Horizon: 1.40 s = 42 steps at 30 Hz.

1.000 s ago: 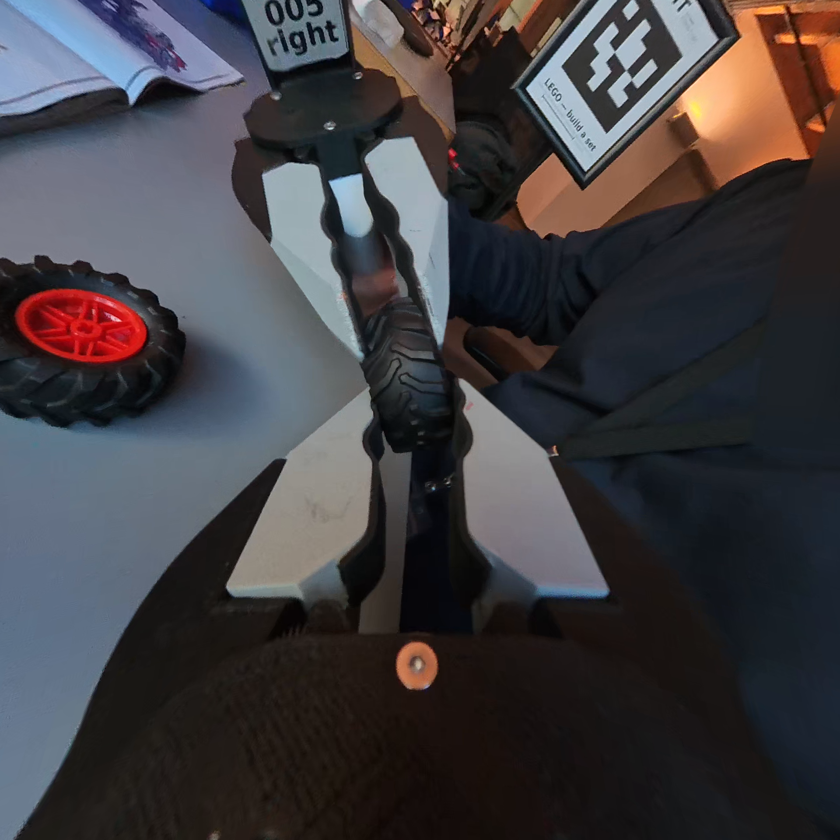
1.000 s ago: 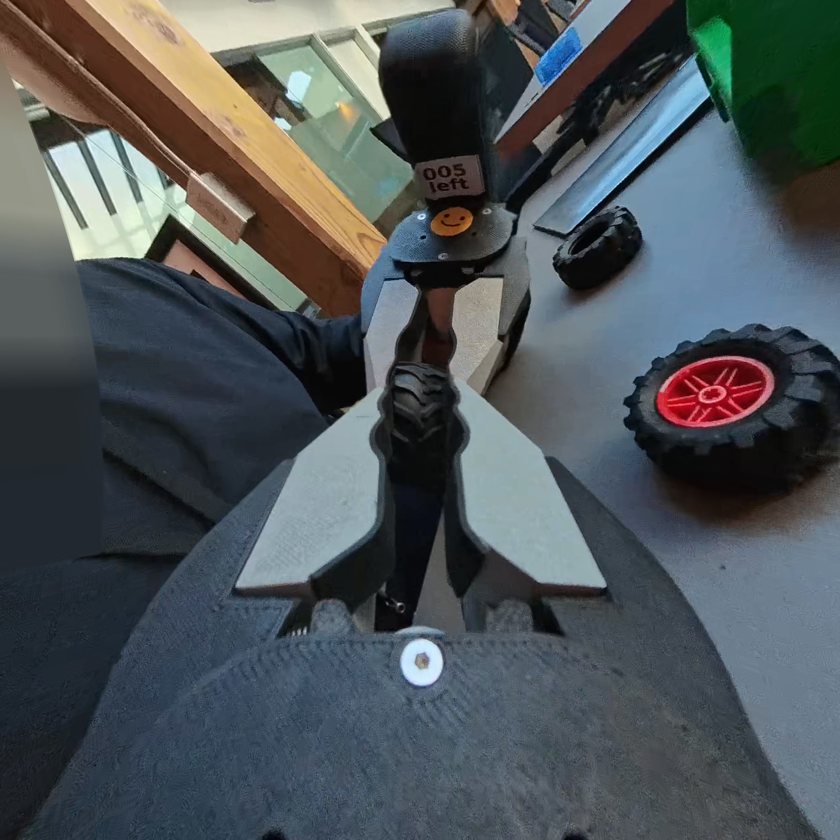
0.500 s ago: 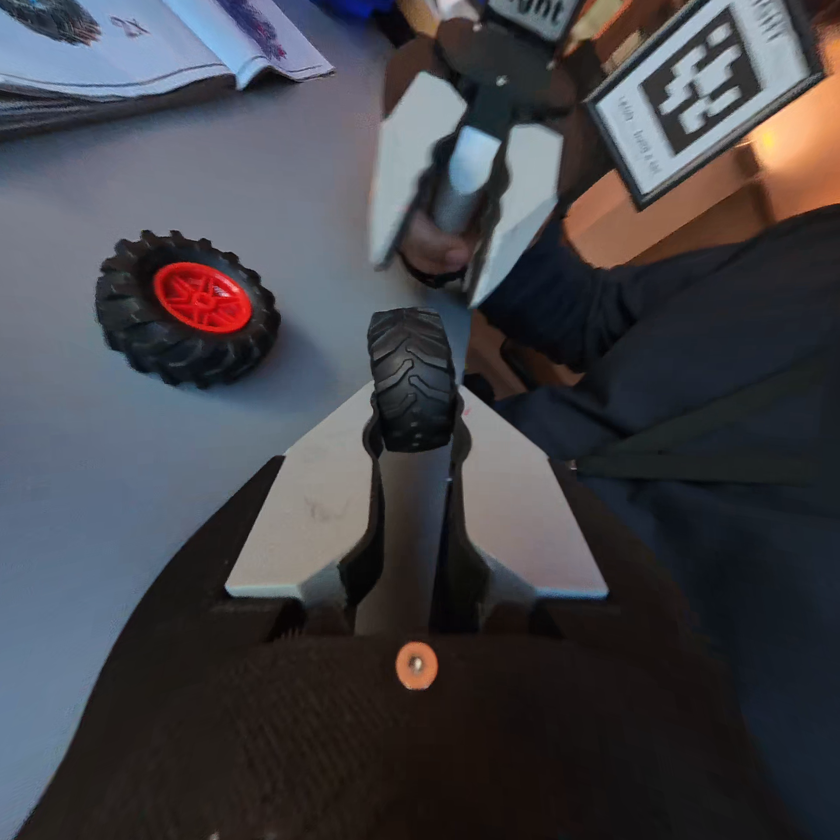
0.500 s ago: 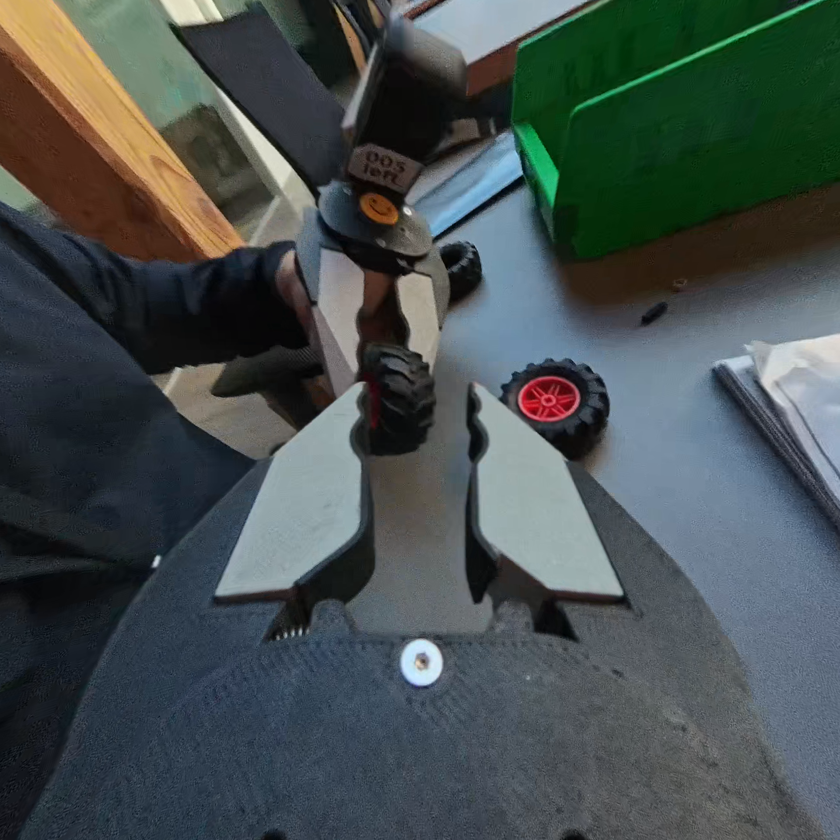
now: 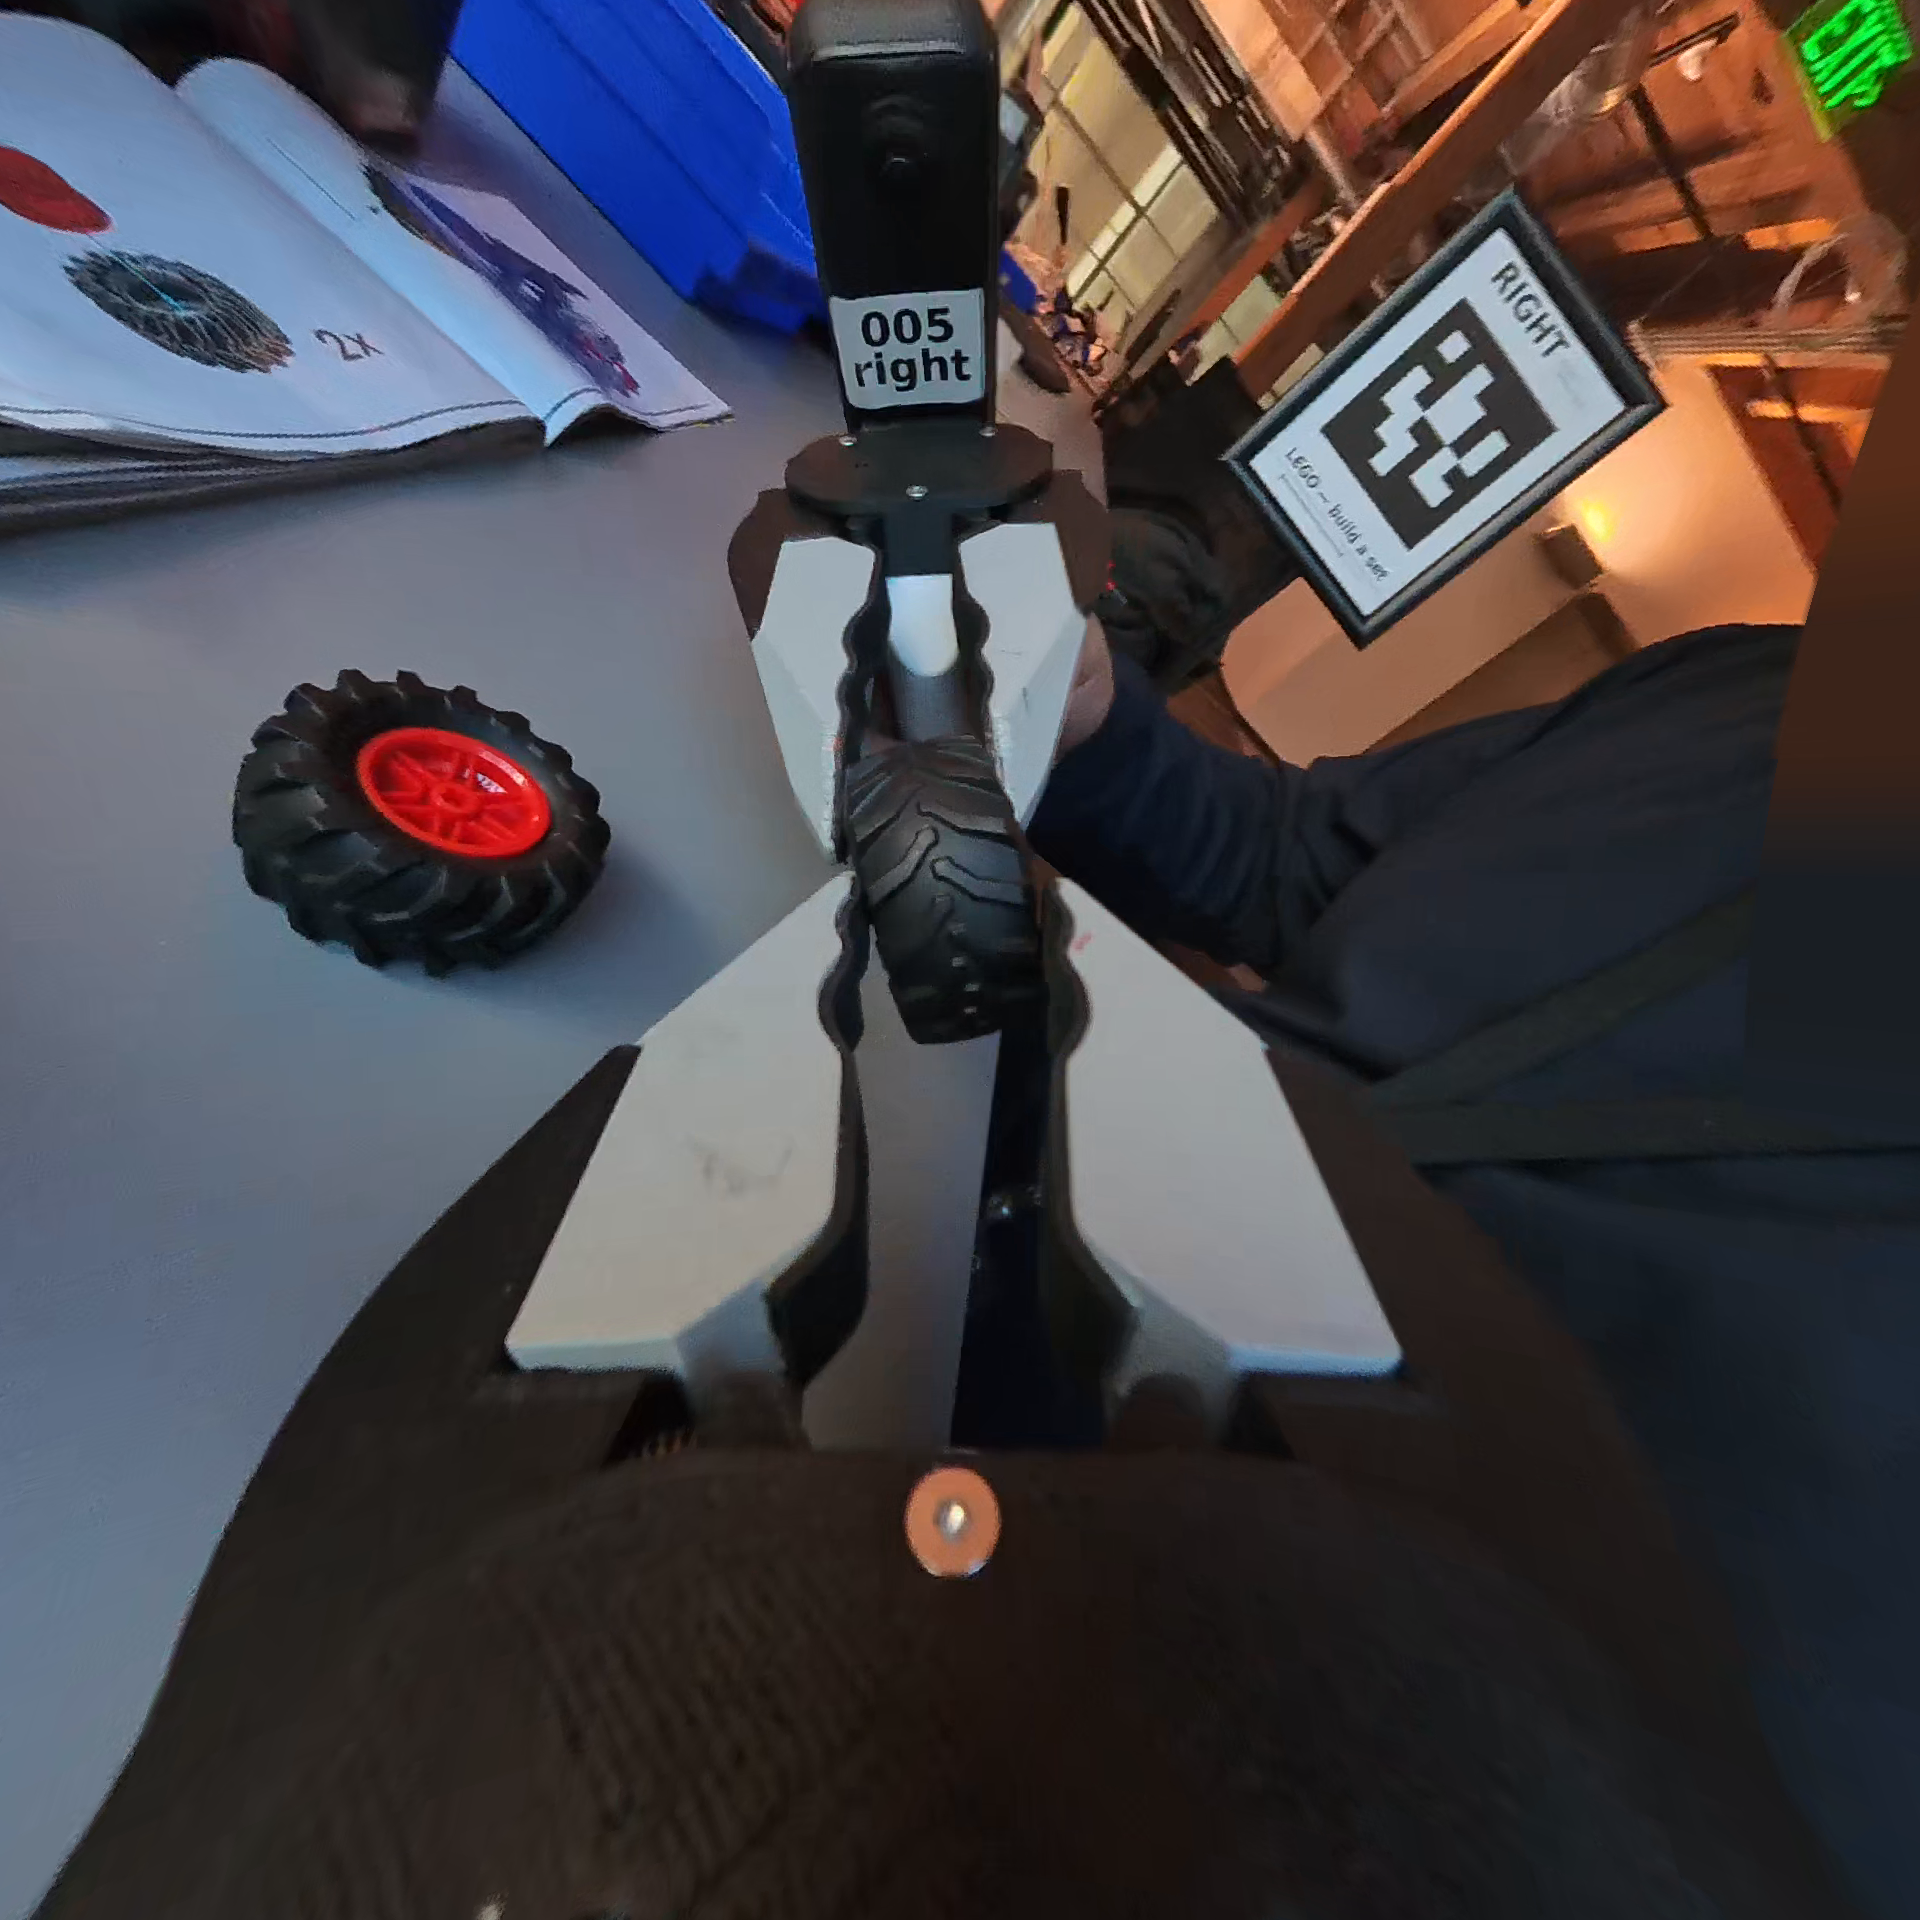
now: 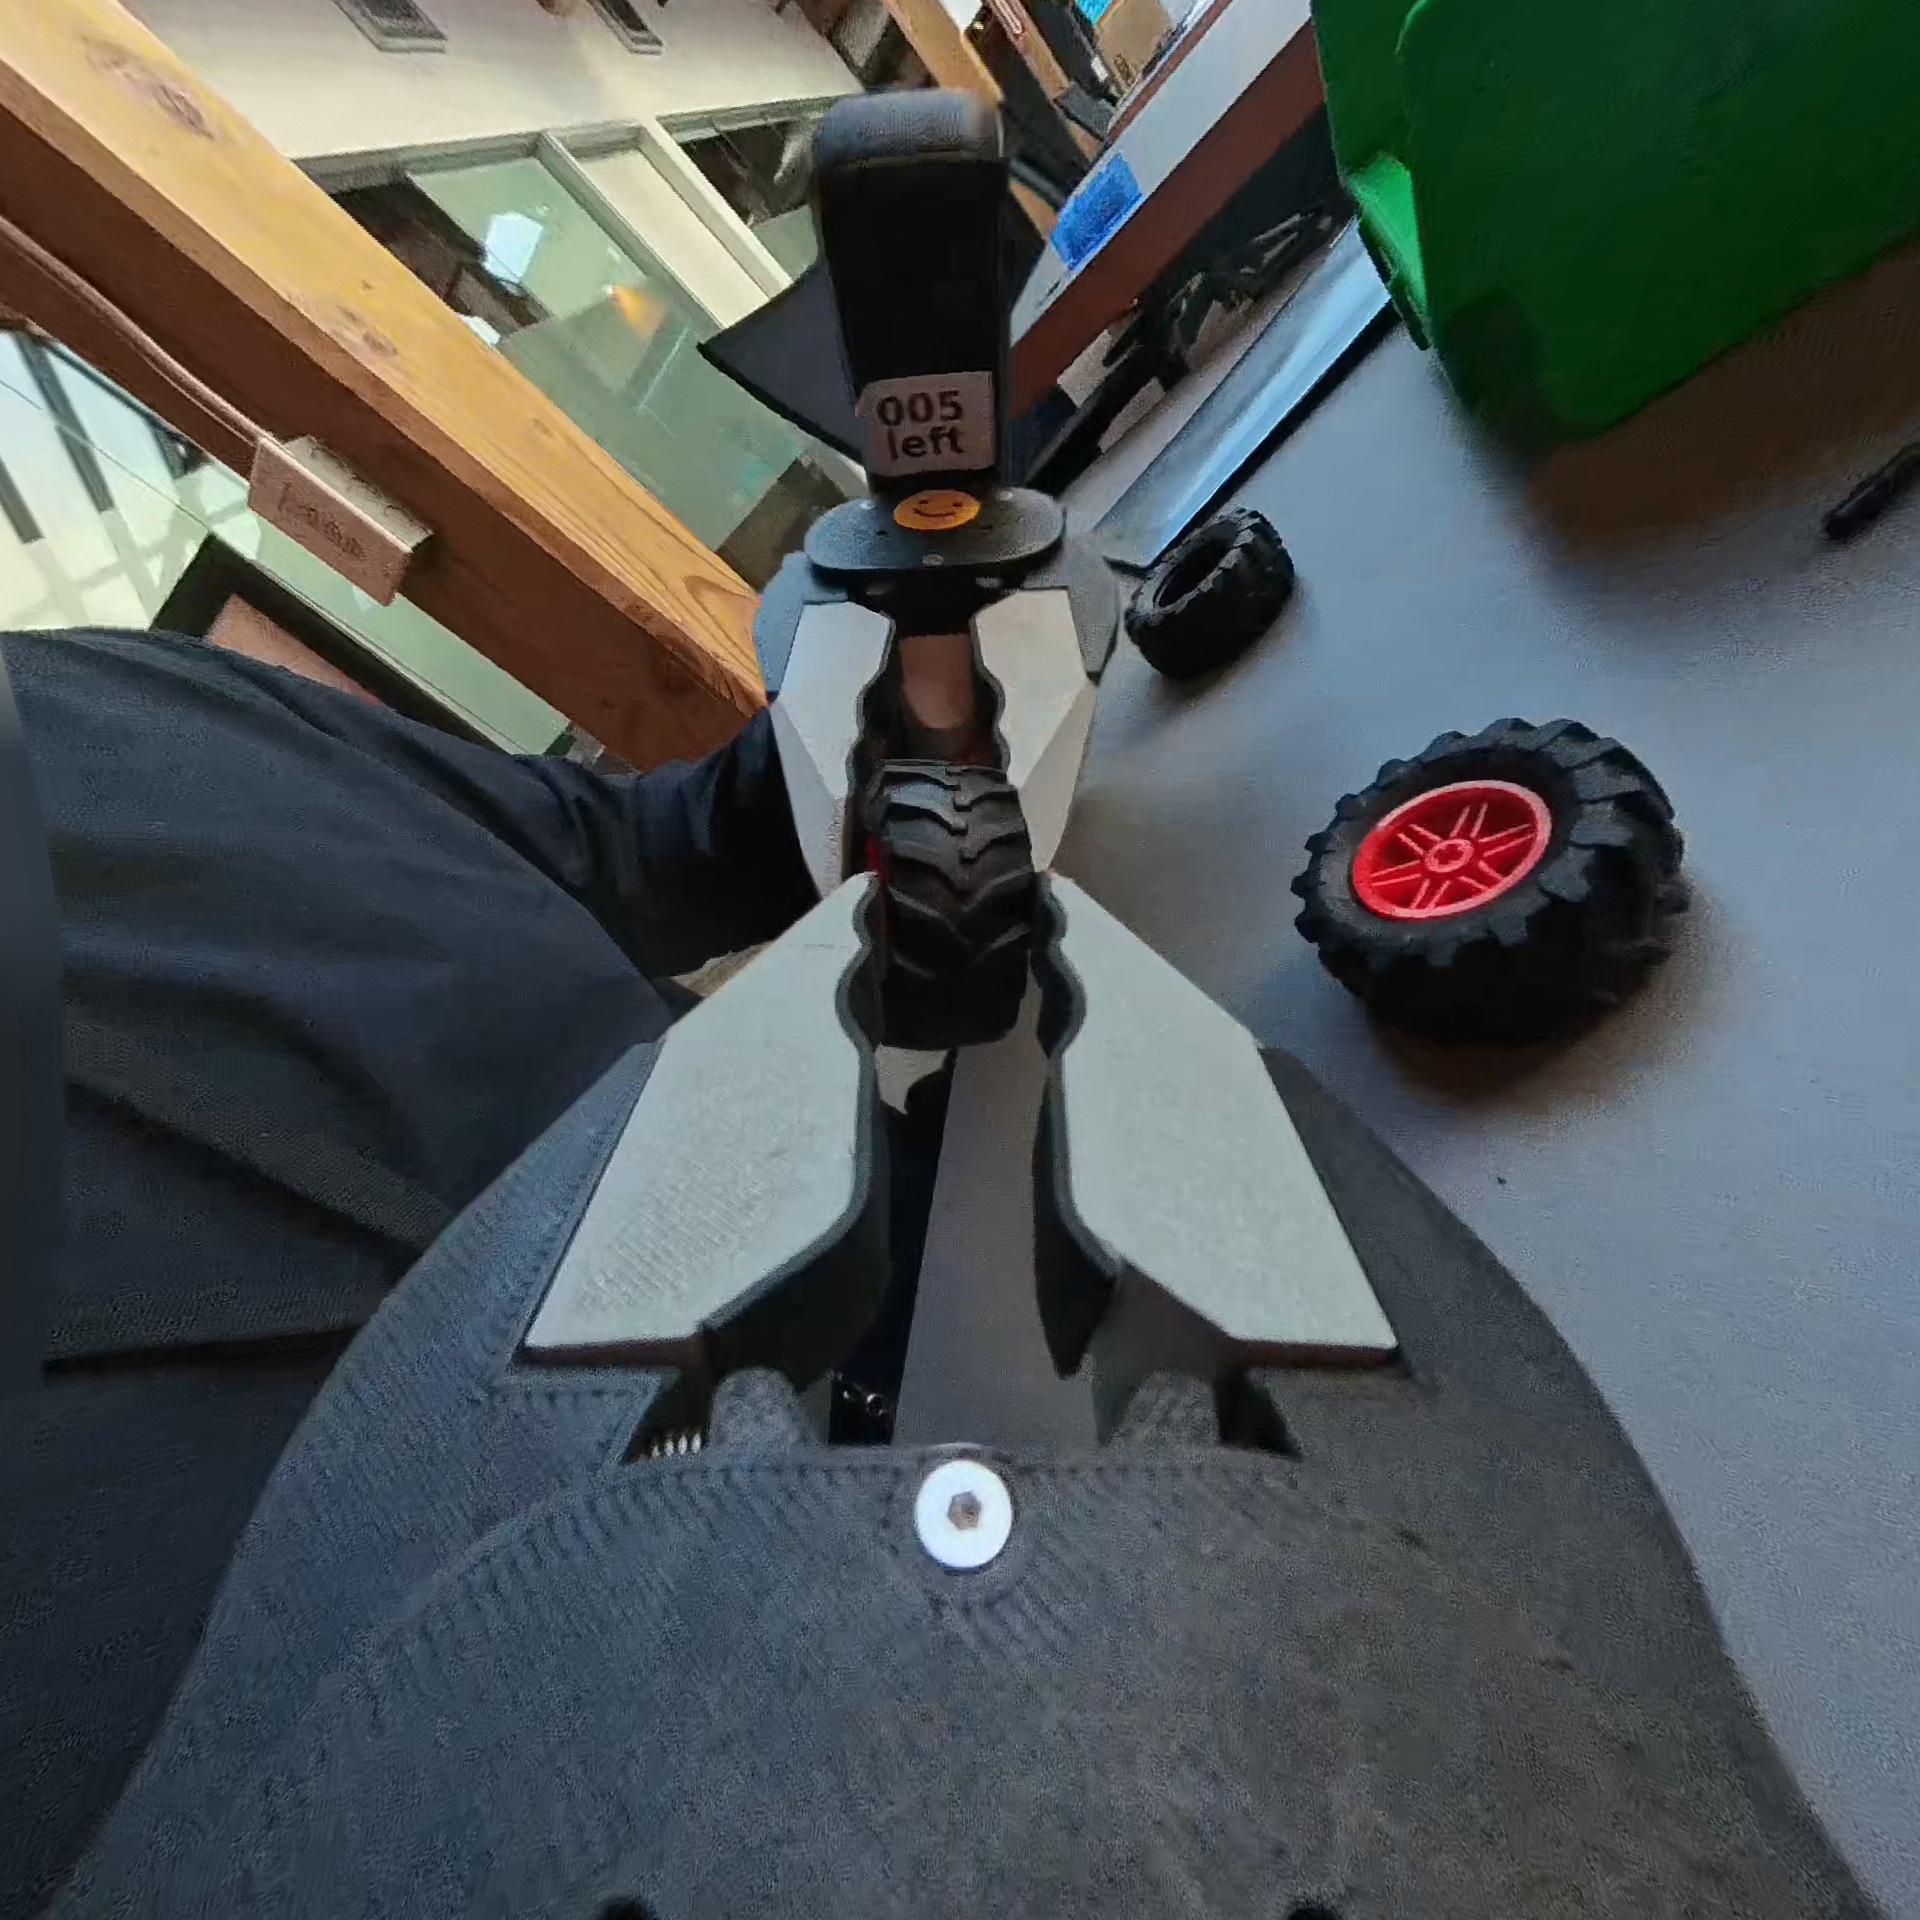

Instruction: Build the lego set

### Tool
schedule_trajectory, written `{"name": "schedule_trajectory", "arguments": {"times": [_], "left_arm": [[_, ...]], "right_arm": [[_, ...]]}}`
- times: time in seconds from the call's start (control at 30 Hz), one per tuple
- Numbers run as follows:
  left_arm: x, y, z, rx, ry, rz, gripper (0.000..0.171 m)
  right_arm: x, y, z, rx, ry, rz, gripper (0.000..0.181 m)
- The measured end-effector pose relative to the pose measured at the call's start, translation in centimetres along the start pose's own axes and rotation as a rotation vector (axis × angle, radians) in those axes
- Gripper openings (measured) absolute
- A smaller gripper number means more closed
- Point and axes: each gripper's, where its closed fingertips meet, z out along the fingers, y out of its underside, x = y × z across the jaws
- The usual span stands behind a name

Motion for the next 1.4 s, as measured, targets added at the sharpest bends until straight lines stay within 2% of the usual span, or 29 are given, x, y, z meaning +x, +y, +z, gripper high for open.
{"name": "schedule_trajectory", "arguments": {"times": [0.1,0.17,0.27,0.37,0.43,0.5,0.53,0.57,0.6,0.63,0.67,0.7,0.77,0.87,0.97,1.03,1.1,1.17,1.2,1.23,1.3,1.33,1.4], "left_arm": [[0.3,0.5,0.1,-0.018,-0.023,0.045,0.027],[1.6,0.5,0.1,0.006,0.073,0.009,0.023],[2.4,-0.4,0.1,0.063,0.133,0.004,0.022],[2.3,-1.5,-0.2,0.138,0.175,-0.056,0.023],[0.6,-1.7,-0.1,0.153,0.081,-0.090,0.026],[-0.7,-1.7,0.0,0.141,-0.021,-0.057,0.026],[-0.9,-1.7,-0.1,0.121,-0.063,0.007,0.026],[-0.4,-1.6,-0.2,0.097,-0.056,0.088,0.026],[1.0,-1.5,-0.1,0.079,0.011,0.152,0.026],[2.7,-1.4,-0.1,0.077,0.106,0.187,0.026],[3.7,-1.5,-0.1,0.089,0.167,0.218,0.026],[3.4,-1.8,-0.1,0.105,0.148,0.244,0.026],[3.6,-2.3,-0.2,0.132,0.165,0.288,0.026],[3.1,-2.4,-0.3,0.136,0.155,0.282,0.026],[2.1,-2.3,-0.3,0.142,0.066,0.289,0.026],[0.3,-2.5,-0.7,0.138,-0.082,0.279,0.035],[-1.2,-1.2,-1.2,0.042,-0.203,0.247,0.049],[-0.9,0.1,-1.4,-0.007,-0.179,0.194,0.061],[-0.2,0.3,-1.2,-0.003,-0.123,0.151,0.071],[1.2,0.2,-1.0,0.028,-0.011,0.109,0.076],[3.9,-0.7,-0.8,0.102,0.215,0.008,0.077],[3.9,-0.8,-0.6,0.109,0.236,-0.017,0.082],[3.0,-0.6,0.0,0.091,0.194,-0.010,0.065]], "right_arm": [[-0.5,0.3,0.1,-0.004,-0.065,0.048,0.023],[-1.5,0.0,0.1,0.022,-0.164,0.101,0.022],[-2.1,-1.2,0.1,0.090,-0.269,0.202,0.022],[-1.7,-2.0,0.0,0.137,-0.306,0.285,0.024],[-0.2,-2.1,-0.1,0.111,-0.148,0.163,0.024],[1.2,-2.3,-0.7,0.057,0.071,-0.055,0.025],[1.6,-2.4,-1.0,0.028,0.169,-0.181,0.036],[1.3,-2.4,-1.1,0.012,0.204,-0.279,0.048],[0.0,-2.4,-0.9,0.014,0.156,-0.330,0.054],[-1.7,-2.2,-0.6,0.025,0.056,-0.328,0.052],[-3.4,-1.8,-0.3,0.021,-0.072,-0.299,0.037],[-4.0,-1.6,-0.2,0.019,-0.142,-0.254,0.041],[-3.8,-1.6,-0.3,0.043,-0.188,-0.202,0.026],[-3.1,-1.7,-0.4,0.083,-0.132,-0.244,0.025],[-2.4,-1.4,-0.4,0.067,0.074,-0.469,0.024],[-2.0,-1.9,-0.9,0.030,0.359,-0.831,0.024],[-2.7,-1.6,-1.1,-0.075,0.556,-1.166,0.024],[-3.4,-0.4,-0.9,-0.143,0.640,-1.385,0.024],[-3.7,0.0,-0.8,-0.161,0.673,-1.498,0.024],[-3.9,0.3,-0.7,-0.175,0.713,-1.613,0.024],[-3.8,0.4,-0.7,-0.209,0.800,-1.807,0.024],[-3.7,0.6,-0.6,-0.227,0.820,-1.877,0.024],[-3.8,0.9,-0.4,-0.235,0.829,-1.930,0.024]]}}
